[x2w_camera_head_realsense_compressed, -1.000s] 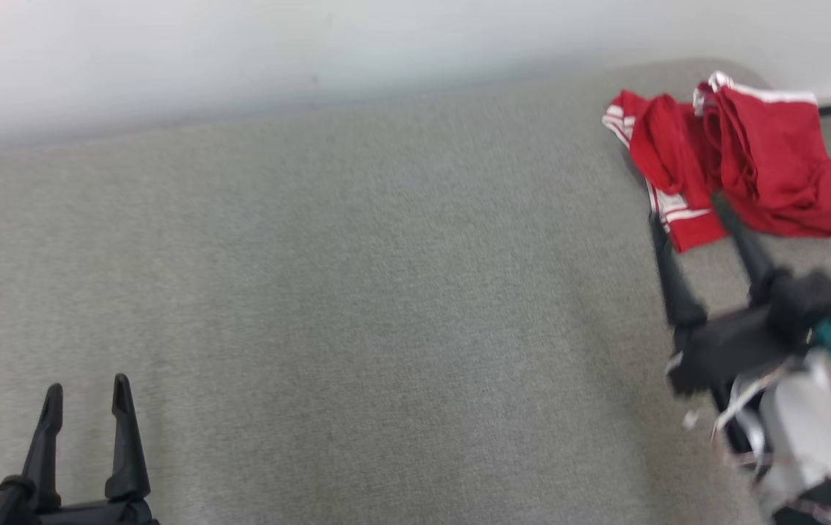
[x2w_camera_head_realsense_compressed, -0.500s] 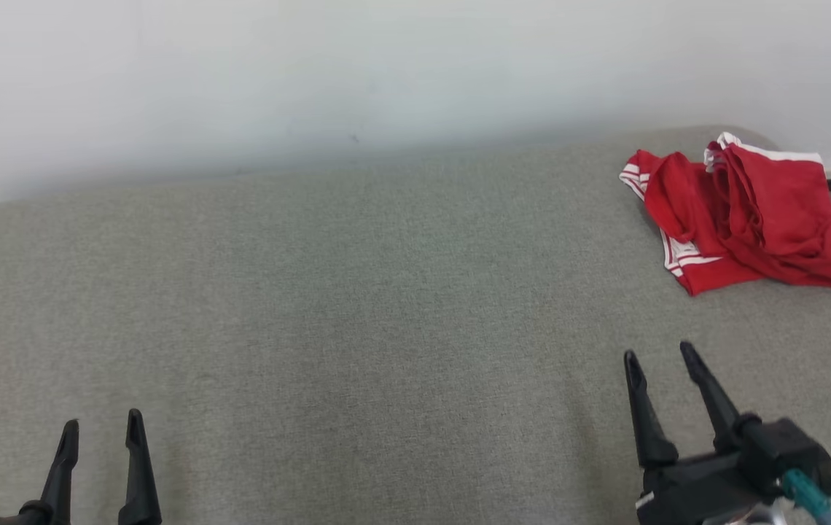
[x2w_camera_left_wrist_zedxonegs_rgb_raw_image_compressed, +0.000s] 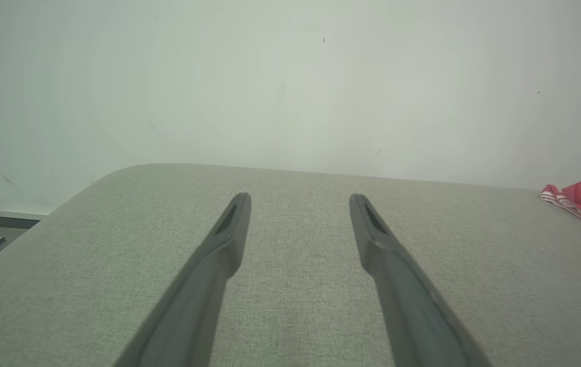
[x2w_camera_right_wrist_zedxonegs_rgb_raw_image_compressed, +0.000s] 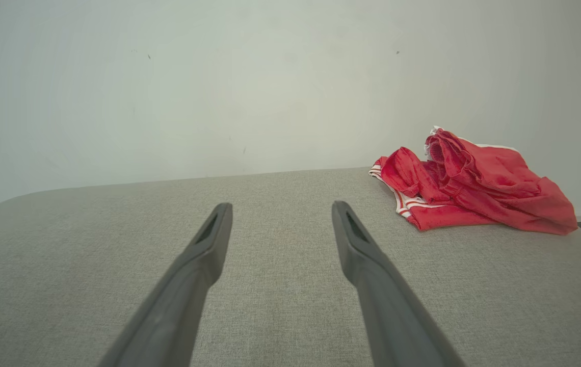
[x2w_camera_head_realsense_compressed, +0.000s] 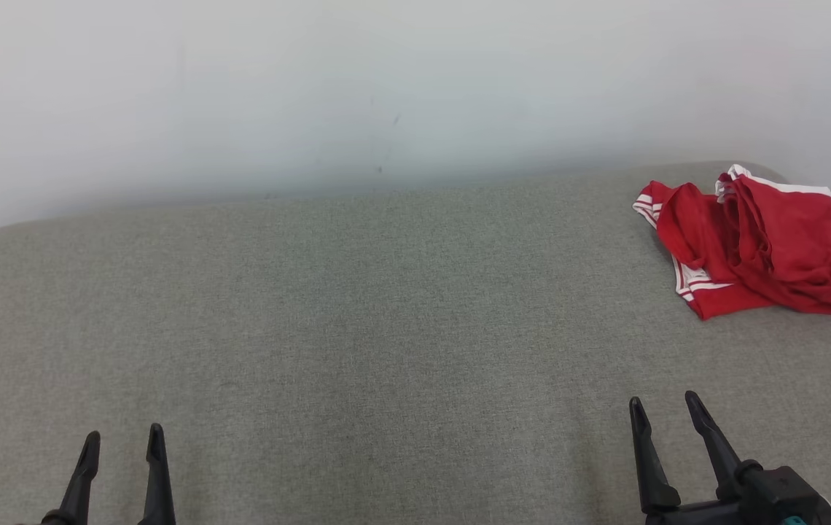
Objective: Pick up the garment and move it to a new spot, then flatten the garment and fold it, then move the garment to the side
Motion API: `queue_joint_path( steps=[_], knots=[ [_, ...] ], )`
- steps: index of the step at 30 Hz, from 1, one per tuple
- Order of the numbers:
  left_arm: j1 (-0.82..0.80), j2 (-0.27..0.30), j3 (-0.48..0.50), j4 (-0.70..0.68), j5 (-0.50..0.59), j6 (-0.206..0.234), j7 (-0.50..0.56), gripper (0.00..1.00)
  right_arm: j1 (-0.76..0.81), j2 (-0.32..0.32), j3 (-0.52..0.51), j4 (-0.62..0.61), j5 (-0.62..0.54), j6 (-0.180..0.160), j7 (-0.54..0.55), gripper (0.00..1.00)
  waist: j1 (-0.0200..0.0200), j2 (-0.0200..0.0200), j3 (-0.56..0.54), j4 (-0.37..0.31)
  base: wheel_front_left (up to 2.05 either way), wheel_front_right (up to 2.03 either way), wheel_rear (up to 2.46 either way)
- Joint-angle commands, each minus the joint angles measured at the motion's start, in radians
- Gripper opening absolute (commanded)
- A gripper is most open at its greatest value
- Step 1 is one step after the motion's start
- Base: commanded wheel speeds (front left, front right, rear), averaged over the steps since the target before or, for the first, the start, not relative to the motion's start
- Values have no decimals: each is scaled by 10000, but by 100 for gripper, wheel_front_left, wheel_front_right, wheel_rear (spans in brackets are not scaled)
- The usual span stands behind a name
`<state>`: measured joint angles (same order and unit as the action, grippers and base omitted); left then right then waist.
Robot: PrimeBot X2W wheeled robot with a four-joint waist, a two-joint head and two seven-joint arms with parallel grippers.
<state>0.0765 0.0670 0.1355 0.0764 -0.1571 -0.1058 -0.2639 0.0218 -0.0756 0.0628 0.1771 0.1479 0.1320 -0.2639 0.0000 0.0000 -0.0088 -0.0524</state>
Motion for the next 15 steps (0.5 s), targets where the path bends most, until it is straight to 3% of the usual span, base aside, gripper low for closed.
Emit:
queue_joint_path(
  steps=[1,14,15],
  knots=[
    [130,40,-1,-32,65,-16,5,100,57,56,-13,22,-64,-30,2,100,0,0,-30,16,0,0,0],
    [180,81,20,-73,143,-34,5,100,84,108,13,225,-35,-30,2,100,0,0,-118,121,0,0,0],
    [186,79,23,-78,157,-26,5,0,83,111,28,239,-29,-30,2,0,0,0,-121,127,0,0,0]
  ],
)
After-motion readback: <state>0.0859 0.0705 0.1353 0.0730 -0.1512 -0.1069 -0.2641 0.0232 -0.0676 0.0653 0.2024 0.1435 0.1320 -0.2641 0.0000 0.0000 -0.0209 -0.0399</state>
